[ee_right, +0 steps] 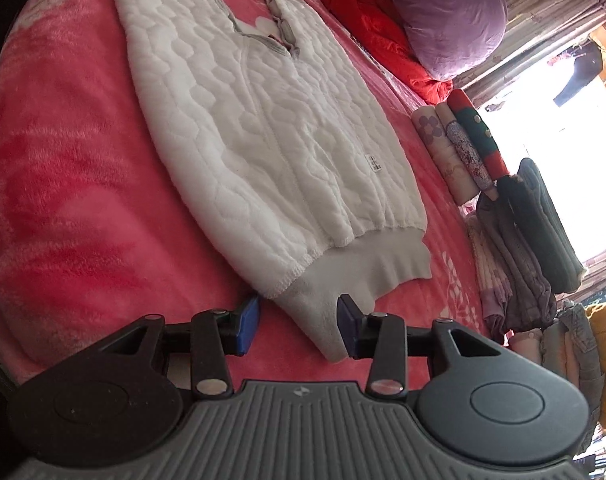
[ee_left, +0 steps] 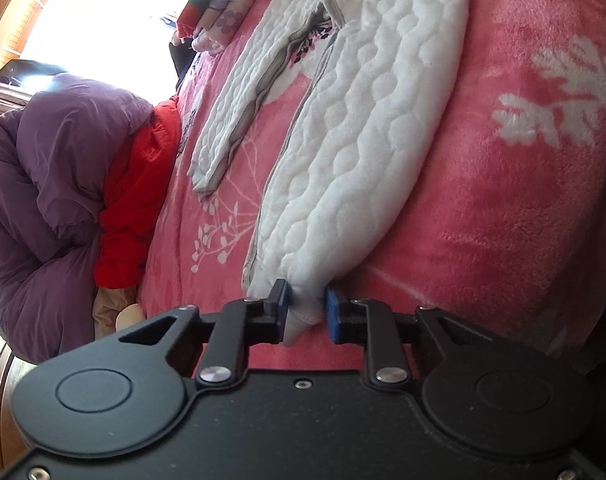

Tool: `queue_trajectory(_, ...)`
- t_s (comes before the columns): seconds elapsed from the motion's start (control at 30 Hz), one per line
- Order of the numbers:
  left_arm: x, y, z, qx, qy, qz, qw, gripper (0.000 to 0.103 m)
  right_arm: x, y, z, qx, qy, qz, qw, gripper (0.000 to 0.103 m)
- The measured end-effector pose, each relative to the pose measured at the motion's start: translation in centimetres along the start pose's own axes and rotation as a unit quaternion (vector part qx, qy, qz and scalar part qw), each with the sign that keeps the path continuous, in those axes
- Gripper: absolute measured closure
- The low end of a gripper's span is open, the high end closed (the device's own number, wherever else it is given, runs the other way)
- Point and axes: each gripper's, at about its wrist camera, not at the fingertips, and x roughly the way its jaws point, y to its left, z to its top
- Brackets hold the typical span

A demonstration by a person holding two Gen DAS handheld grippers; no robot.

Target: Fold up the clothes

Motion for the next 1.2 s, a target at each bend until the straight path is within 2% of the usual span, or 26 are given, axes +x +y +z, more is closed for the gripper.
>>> queue_trajectory(0.1,-0.6,1.5,-0.3,-0.052,-0.017,0.0,0.9985,0.088,0.4,-0.4,-0.2,0.017,-0.004,0.005,1.0,0.066)
queue_trajectory(0.13,-0.7,2.2,-0.4,-0.075,-0.022,0.002,0.9969,0.089,0.4,-0.6,-0.2,0.024,-0.007,0.008,1.0,0.071)
queue_trajectory(0.17,-0.8,2.8,-0.5,-0.098,-0.028,0.005,0.9948,0.09,0.3,-0.8,-0.3,0.036,-0.011,0.009,0.999,0.088)
queue_trajectory(0.27,-0.9,4.4,-0.5,-0.152,-0.039,0.012,0.9876,0.092,-0.6,-1.9,-0.5,0.075,-0.036,-0.006,0.997,0.099)
queue_trajectory(0.43,0.1,7.7,0.4,-0.246,-0.047,0.014,0.9681,0.095,-1.7,-4.5,-0.7,0.167,-0.089,-0.045,0.981,0.099)
queue_trajectory(0.57,1.2,11.1,2.0,-0.31,-0.05,0.019,0.9493,0.096,-0.9,-7.1,-0.7,0.269,-0.114,-0.046,0.955,0.1)
queue_trajectory(0.67,2.4,13.6,3.7,-0.337,-0.045,0.023,0.94,0.097,0.0,-8.7,-0.3,0.31,-0.121,-0.054,0.942,0.1)
queue_trajectory(0.77,4.2,15.3,5.5,-0.356,-0.038,0.029,0.9333,0.097,1.5,-10.6,-0.3,0.358,-0.121,-0.054,0.924,0.1)
queue_trajectory(0.9,7.2,16.7,7.4,-0.377,-0.027,0.037,0.9249,0.097,3.9,-11.9,-0.1,0.389,-0.109,-0.057,0.913,0.1)
queue_trajectory(1.2,12.8,17.4,10.0,-0.382,-0.016,0.059,0.9223,0.097,8.1,-13.8,0.5,0.432,-0.087,-0.073,0.895,0.1)
